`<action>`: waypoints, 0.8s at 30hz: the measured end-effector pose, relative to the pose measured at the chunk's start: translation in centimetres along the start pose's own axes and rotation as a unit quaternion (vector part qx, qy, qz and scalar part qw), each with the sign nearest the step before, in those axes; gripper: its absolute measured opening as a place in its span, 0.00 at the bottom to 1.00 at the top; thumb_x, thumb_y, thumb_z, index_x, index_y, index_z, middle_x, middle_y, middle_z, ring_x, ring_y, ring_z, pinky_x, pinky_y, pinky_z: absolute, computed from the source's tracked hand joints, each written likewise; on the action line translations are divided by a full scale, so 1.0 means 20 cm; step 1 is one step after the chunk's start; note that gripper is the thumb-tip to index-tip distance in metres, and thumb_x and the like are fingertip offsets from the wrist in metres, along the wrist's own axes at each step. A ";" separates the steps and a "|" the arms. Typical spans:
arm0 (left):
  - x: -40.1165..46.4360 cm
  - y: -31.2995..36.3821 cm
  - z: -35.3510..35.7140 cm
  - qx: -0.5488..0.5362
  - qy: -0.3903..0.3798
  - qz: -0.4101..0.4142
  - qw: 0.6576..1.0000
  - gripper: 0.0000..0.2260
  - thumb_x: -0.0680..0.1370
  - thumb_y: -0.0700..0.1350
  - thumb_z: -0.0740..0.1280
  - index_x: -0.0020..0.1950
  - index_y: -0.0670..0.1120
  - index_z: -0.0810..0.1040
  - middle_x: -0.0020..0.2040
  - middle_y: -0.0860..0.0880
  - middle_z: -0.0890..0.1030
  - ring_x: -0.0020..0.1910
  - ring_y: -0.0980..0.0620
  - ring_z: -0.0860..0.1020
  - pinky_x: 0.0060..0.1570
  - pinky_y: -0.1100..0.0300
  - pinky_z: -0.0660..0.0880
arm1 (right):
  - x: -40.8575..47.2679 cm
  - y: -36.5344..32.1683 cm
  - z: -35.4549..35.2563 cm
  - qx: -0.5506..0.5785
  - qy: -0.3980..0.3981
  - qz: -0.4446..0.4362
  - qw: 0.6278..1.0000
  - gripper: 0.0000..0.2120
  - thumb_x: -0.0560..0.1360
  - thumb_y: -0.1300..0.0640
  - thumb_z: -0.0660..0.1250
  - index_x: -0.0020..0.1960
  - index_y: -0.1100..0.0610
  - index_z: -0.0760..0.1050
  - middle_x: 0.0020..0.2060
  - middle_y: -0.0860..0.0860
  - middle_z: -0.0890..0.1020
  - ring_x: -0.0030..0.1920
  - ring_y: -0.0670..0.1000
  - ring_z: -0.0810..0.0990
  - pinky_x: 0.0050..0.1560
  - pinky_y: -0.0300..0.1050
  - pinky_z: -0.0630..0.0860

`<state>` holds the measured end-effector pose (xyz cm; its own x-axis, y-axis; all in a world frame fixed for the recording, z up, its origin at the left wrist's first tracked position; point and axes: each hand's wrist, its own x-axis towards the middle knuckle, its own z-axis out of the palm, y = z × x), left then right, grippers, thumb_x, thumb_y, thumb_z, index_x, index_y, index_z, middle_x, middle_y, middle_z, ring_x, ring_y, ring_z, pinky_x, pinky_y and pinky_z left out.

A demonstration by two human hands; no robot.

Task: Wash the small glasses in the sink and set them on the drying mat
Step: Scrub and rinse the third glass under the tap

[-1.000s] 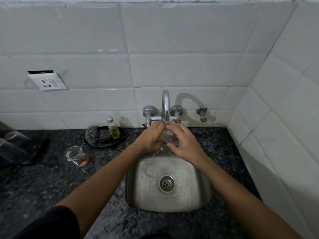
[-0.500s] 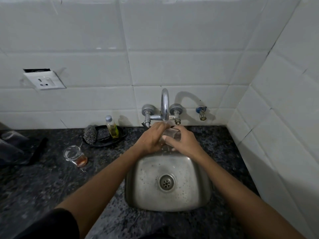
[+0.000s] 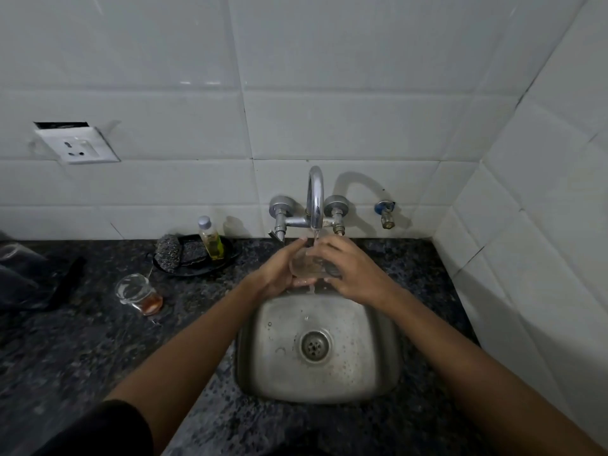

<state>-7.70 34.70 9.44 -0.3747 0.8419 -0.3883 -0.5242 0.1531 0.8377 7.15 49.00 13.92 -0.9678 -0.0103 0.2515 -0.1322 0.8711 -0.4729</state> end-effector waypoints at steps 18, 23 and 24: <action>0.19 -0.08 -0.02 -0.116 0.078 -0.078 0.987 0.19 0.85 0.52 0.59 0.58 0.39 0.81 0.44 0.41 0.84 0.35 0.44 0.83 0.29 0.57 0.79 | 0.20 0.09 -0.10 -0.226 -0.176 -0.183 0.940 0.08 0.78 0.59 0.72 0.55 0.49 0.81 0.54 0.44 0.83 0.55 0.47 0.79 0.46 0.46 0.79; 0.22 -0.10 0.02 -0.244 0.160 -0.029 0.956 0.21 0.81 0.48 0.54 0.63 0.39 0.79 0.51 0.41 0.84 0.49 0.43 0.82 0.52 0.49 0.77 | 0.24 0.03 -0.06 -0.160 -0.151 -0.046 0.974 0.16 0.83 0.42 0.64 0.47 0.54 0.77 0.41 0.46 0.76 0.40 0.46 0.74 0.47 0.49 0.77; 0.23 -0.12 0.01 -0.250 0.161 -0.046 0.954 0.21 0.81 0.49 0.53 0.63 0.39 0.79 0.51 0.40 0.84 0.48 0.43 0.81 0.52 0.48 0.77 | 0.24 0.04 -0.06 -0.153 -0.169 -0.036 0.973 0.17 0.83 0.42 0.65 0.44 0.53 0.76 0.39 0.45 0.76 0.38 0.46 0.75 0.46 0.50 0.77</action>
<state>-7.96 38.31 5.80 -0.4833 0.6221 -0.6160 -0.8350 -0.1161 0.5379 2.55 50.22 15.77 -0.9803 -0.1930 -0.0412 -0.1829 0.9669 -0.1781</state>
